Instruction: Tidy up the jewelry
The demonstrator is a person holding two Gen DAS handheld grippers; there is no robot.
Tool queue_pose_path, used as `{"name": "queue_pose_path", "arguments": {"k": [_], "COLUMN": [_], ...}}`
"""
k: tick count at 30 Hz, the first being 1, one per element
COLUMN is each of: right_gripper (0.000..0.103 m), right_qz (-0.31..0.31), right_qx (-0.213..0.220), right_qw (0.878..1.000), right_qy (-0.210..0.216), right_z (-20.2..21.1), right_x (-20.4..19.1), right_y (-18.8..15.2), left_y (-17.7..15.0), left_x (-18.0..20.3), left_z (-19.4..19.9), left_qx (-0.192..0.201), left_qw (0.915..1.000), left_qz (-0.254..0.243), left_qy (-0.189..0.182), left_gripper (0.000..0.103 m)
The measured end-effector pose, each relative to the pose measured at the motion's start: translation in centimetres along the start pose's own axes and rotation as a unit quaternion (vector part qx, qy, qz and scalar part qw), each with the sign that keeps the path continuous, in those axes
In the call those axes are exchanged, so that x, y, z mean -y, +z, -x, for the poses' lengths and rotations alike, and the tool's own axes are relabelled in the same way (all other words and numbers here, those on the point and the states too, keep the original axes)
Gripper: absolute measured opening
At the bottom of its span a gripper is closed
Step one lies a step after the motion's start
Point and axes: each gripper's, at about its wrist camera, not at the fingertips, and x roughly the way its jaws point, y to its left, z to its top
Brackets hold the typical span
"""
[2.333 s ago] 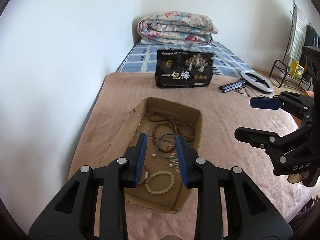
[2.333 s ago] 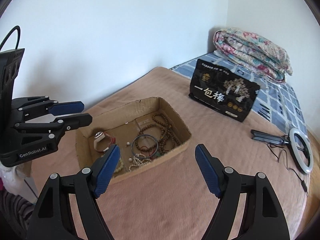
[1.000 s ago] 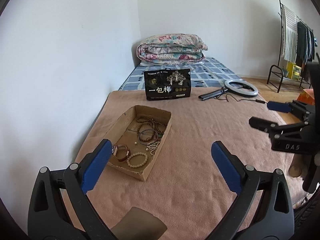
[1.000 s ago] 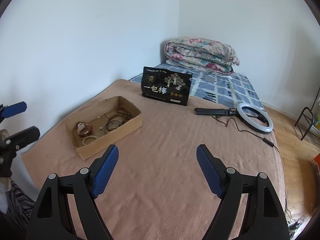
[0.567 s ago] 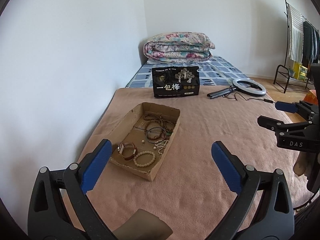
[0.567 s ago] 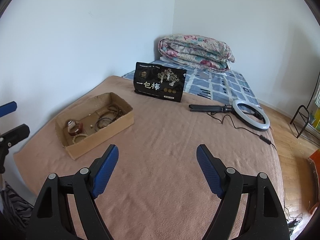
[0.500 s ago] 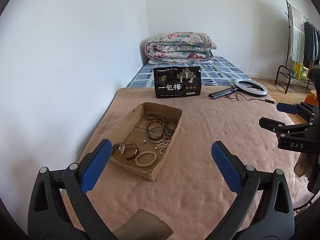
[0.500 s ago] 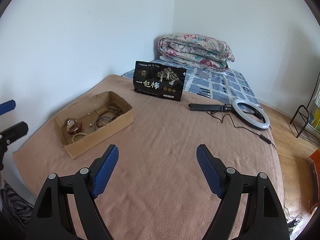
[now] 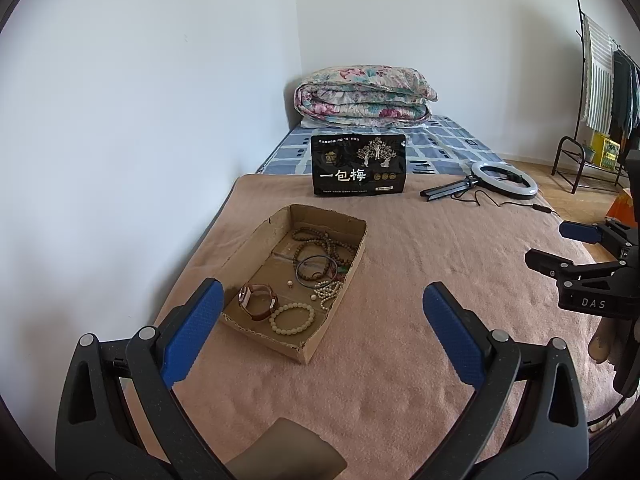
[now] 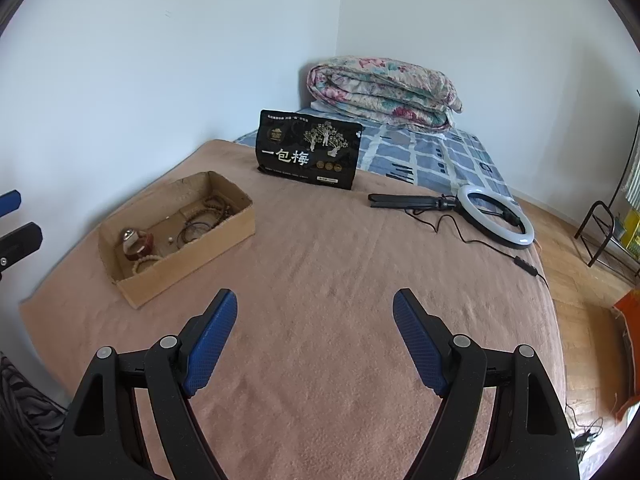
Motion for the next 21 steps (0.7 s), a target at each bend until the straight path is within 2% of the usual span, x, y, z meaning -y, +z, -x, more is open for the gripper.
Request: {"name": "queue_pose_path", "arguments": {"k": [21], "right_gripper": [0.080], "right_qz": [-0.001], "right_qx": [-0.007], "right_qw": [1.000], "right_qy": [-0.003], "right_z": [-0.23], "right_x": [0.10], "right_y": [-0.22], "left_y": [0.15], "left_x": [-0.34], "left_z": [-0.16], "left_qx": [0.000], "left_qw": [1.0000], "left_qz": [0.006], "left_qy": [0.006], "left_gripper": [0.102]}}
